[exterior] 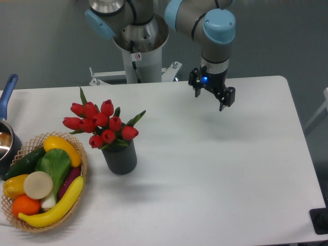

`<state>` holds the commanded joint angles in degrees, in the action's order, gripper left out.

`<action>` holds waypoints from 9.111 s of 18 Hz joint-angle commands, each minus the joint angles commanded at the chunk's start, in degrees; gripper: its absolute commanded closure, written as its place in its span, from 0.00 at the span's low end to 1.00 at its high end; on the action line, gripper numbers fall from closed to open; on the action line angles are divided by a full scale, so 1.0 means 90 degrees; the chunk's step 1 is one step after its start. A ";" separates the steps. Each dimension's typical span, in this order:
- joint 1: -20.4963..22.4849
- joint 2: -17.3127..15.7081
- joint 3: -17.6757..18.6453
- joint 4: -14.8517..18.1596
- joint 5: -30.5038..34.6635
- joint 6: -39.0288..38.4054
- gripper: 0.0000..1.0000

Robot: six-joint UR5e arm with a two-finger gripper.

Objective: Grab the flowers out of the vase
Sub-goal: 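Open the gripper and move it toward the red tulips in the vase, then lower the open gripper around the tulip stems above the black vase, then close the gripper on the tulip stems, then lift the tulip bunch straight up out of the black vase, then carry the held tulips away from the vase and lower them over the table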

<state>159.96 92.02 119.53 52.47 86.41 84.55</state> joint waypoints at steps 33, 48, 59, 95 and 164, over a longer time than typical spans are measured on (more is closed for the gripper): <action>-0.0185 0.0136 0.0665 -0.0097 -0.7286 -0.0596 0.00; -0.0927 0.0625 0.0450 -0.0654 -0.7296 -0.0596 0.00; -0.1162 0.0644 0.0538 -0.0703 -0.7316 -0.0459 0.00; -0.1153 0.0391 0.0372 -0.0684 -0.7648 -0.1044 0.70; -0.0107 0.0185 -0.2080 -0.0693 -0.4926 -0.3457 0.69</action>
<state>159.00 93.69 100.81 46.23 42.07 53.44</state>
